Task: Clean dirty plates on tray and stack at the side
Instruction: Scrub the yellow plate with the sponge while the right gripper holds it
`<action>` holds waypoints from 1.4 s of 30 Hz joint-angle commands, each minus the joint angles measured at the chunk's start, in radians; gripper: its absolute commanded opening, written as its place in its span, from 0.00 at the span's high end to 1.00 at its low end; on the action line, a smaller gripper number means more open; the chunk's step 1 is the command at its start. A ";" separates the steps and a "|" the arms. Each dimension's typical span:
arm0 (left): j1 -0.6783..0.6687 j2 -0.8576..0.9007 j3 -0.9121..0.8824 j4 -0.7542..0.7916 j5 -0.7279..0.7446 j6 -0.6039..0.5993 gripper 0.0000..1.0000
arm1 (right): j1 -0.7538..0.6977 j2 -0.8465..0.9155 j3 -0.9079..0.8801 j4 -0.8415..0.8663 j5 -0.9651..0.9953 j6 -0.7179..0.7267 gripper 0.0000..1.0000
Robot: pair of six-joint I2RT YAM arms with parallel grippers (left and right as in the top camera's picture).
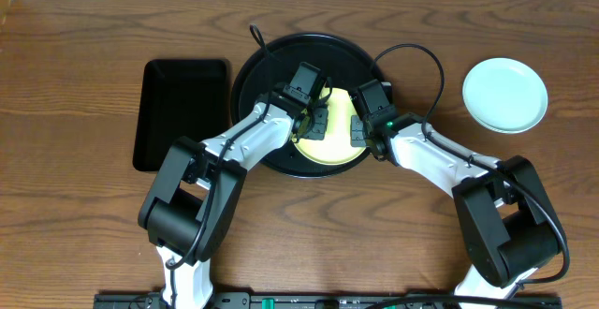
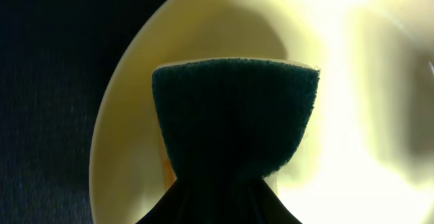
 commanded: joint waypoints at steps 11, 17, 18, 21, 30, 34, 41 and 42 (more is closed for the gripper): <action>0.024 0.080 -0.018 0.075 -0.096 0.081 0.92 | 0.005 0.009 -0.015 -0.002 -0.012 -0.009 0.99; 0.024 0.114 -0.018 0.079 -0.095 0.080 0.93 | 0.005 0.009 -0.015 -0.002 -0.012 -0.009 0.99; 0.024 0.119 -0.018 0.083 -0.095 0.082 0.92 | 0.005 0.009 -0.015 -0.002 -0.012 -0.009 0.99; 0.024 0.127 -0.018 0.112 -0.098 0.113 0.92 | 0.005 0.009 -0.015 -0.002 -0.013 -0.009 0.99; 0.042 0.128 -0.018 0.169 -0.114 0.148 0.92 | 0.005 0.009 -0.015 -0.001 -0.013 -0.016 0.99; 0.062 0.130 -0.018 0.180 -0.114 0.148 0.93 | 0.005 0.009 -0.015 -0.001 -0.012 -0.016 0.99; 0.090 0.131 -0.018 0.249 -0.113 0.148 0.92 | 0.005 0.009 -0.015 -0.001 -0.012 -0.016 0.99; 0.090 0.131 -0.018 0.272 -0.113 0.148 0.92 | 0.005 0.009 -0.015 -0.001 -0.012 -0.016 0.99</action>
